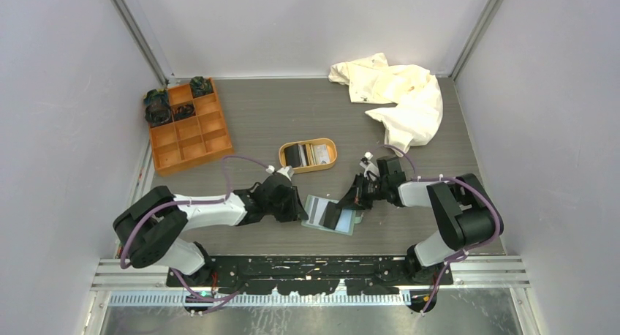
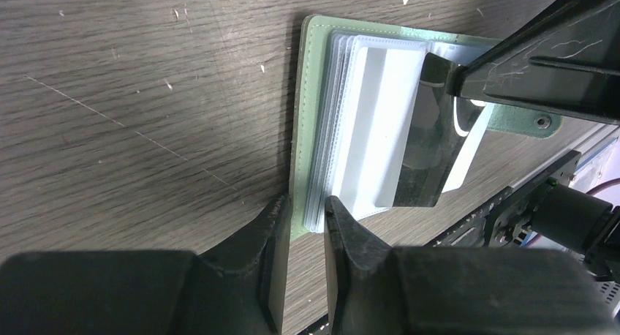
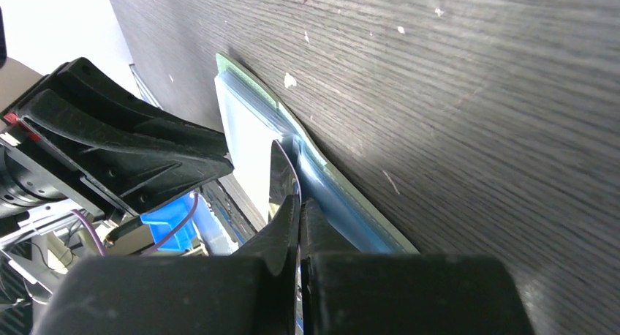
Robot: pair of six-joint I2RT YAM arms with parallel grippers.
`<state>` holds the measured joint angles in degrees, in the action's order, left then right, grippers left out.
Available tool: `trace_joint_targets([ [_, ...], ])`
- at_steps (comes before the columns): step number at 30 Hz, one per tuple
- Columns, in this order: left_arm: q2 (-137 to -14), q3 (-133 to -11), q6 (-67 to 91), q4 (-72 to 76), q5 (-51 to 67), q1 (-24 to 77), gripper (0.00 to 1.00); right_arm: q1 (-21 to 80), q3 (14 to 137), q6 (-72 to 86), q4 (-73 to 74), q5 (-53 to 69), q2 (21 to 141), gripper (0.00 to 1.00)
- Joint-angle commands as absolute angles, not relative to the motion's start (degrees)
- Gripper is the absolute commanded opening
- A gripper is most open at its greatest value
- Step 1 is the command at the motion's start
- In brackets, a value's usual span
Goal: Put the credit cards into the card holder
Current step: Insert the credit card into the card holder.
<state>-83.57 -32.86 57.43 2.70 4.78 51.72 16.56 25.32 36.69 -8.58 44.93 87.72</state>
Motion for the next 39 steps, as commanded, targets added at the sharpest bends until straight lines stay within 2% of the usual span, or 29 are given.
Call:
trace_joint_targets([
  [1, -86.03, -33.91, 55.38, 1.43, 4.61, 51.95, 0.23, 16.69, 25.79, 37.20, -9.69, 41.33, 89.10, 0.01],
  [19, -88.68, -36.34, 54.25, 0.97, 5.09, 51.94, 0.23, 19.65, 29.63, 33.70, -10.69, 44.46, 90.80, 0.02],
  [24, -89.77, -37.42, 53.89, 0.98, 5.21, 51.95, 0.23, 19.92, 32.26, 32.86, -9.79, 45.81, 93.46, 0.08],
  [28, -87.86, -37.54, 53.79, 0.20, 3.61, 51.94, 0.25, 19.88, 36.74, 26.92, -1.36, 46.70, 94.53, 0.19],
  [33, -80.48, -35.97, 52.56, 0.37, 1.53, 52.00, 0.30, 19.21, 39.03, 24.11, 3.75, 47.43, 94.76, 0.27],
  [39, -69.52, -32.28, 51.77, 4.87, 0.69, 52.96, 0.32, 19.11, 40.04, 23.43, 4.98, 47.72, 94.73, 0.29],
])
